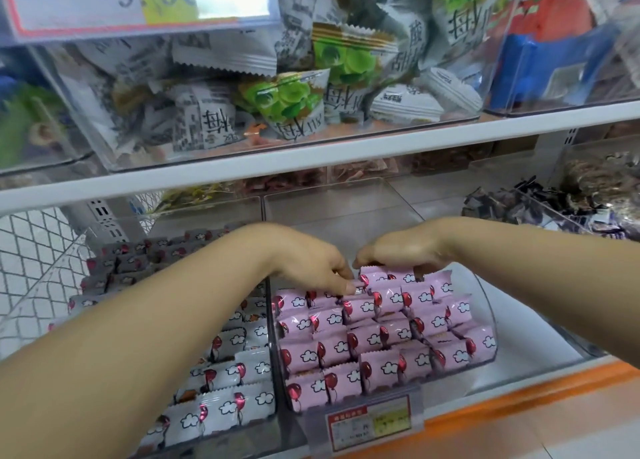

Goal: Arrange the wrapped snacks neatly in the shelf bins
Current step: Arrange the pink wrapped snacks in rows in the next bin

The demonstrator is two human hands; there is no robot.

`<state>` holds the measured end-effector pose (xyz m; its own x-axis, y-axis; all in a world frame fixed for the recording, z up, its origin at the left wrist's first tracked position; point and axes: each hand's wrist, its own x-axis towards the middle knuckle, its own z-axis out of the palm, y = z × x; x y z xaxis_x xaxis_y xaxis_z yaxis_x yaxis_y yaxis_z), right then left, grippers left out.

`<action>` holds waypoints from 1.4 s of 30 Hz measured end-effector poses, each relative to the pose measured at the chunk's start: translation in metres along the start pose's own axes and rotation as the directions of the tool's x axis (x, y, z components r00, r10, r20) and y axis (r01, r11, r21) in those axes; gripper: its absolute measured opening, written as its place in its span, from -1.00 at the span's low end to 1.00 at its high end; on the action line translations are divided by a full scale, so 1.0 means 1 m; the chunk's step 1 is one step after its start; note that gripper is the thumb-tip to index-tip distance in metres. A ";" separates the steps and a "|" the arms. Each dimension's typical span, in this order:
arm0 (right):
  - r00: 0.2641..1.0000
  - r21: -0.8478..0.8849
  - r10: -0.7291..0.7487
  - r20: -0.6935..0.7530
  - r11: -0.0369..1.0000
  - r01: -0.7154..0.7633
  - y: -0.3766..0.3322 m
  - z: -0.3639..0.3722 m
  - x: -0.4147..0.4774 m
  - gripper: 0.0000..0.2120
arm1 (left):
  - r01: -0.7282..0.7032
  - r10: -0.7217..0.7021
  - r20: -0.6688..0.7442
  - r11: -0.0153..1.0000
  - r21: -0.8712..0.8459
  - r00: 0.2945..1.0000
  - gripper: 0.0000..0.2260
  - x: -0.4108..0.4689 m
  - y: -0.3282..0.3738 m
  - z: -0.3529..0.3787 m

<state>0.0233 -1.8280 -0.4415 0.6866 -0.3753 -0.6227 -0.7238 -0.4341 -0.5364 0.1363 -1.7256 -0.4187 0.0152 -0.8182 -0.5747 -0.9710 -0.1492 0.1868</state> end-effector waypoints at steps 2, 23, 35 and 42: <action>0.993 0.135 -0.014 0.121 0.991 -0.002 0.002 -0.003 -0.001 -0.71 | -0.032 0.032 0.000 0.999 -0.019 0.999 -0.59 -0.002 -0.003 0.001; 0.994 0.020 0.013 0.111 1.000 -0.016 0.001 -0.001 0.005 -0.85 | 0.031 -0.036 -0.038 0.992 -0.126 0.999 -0.73 0.009 -0.003 0.002; 0.994 -0.154 -0.082 0.068 0.984 0.092 -0.007 -0.005 -0.014 -0.85 | 0.085 -0.083 -0.101 0.996 0.016 0.991 -0.65 -0.009 0.006 -0.003; 0.975 -0.317 -0.213 -0.057 0.930 0.185 -0.007 -0.008 -0.026 -0.73 | 0.022 -0.023 -0.146 1.000 -0.008 0.989 -0.69 -0.012 0.000 0.004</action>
<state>0.0110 -1.8216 -0.4174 0.8277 -0.3205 -0.4606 -0.5249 -0.7324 -0.4336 0.1349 -1.7141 -0.4147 0.0720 -0.8867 -0.4567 -0.9686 -0.1714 0.1801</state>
